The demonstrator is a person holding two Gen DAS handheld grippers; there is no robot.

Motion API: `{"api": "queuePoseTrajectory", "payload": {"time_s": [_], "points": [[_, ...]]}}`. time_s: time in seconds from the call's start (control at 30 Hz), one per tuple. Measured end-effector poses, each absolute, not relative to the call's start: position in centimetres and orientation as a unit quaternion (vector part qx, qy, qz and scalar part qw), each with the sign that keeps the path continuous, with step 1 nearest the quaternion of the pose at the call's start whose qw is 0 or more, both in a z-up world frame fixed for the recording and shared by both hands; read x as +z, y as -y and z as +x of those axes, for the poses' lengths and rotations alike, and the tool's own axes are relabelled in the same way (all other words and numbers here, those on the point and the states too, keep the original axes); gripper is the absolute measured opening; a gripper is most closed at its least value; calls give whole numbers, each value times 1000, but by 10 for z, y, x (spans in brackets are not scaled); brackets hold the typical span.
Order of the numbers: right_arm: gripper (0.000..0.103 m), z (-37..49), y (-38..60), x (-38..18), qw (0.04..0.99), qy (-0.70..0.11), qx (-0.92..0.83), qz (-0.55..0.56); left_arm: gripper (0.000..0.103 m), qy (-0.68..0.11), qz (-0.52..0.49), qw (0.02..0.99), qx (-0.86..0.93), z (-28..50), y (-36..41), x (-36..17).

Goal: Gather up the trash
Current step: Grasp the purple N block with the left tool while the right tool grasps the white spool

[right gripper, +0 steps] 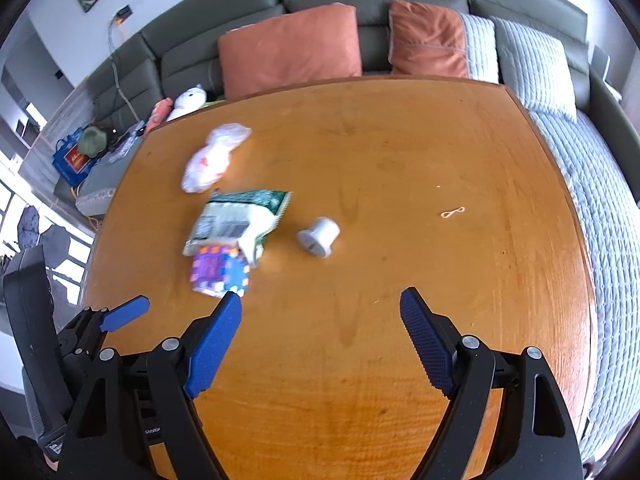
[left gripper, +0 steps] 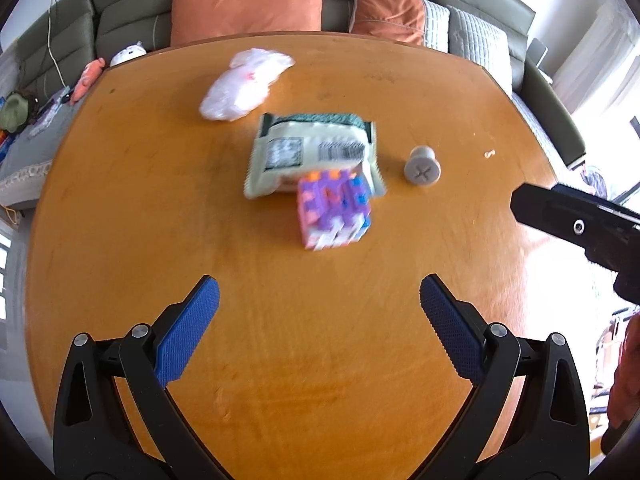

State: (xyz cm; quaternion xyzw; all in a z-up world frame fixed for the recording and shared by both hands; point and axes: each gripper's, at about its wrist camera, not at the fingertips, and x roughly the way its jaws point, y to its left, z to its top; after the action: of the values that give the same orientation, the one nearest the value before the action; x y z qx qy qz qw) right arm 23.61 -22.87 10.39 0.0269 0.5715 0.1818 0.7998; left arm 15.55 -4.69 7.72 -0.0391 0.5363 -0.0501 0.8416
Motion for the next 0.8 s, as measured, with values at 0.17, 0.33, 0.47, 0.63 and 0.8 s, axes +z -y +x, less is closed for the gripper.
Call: {"api": "queuePoseTrajectory", "payload": {"time_s": [0.17, 0.33, 0.47, 0.63, 0.8], "points": [[83, 258, 239, 90, 791, -585, 173, 46, 78, -541, -58, 838, -42, 184, 54, 61], [83, 272, 237, 79, 783, -593, 174, 67, 47, -554, -91, 826, -41, 201, 50, 45], [80, 283, 225, 65, 775, -605, 169, 70, 45, -543, -95, 833, -45, 202, 48, 44], [69, 292, 209, 45, 765, -623, 149, 63, 44, -527, -92, 843, -55, 192, 40, 46], [59, 301, 199, 28, 761, -635, 126, 43, 44, -522, -98, 846, -55, 184, 27, 48]]}}
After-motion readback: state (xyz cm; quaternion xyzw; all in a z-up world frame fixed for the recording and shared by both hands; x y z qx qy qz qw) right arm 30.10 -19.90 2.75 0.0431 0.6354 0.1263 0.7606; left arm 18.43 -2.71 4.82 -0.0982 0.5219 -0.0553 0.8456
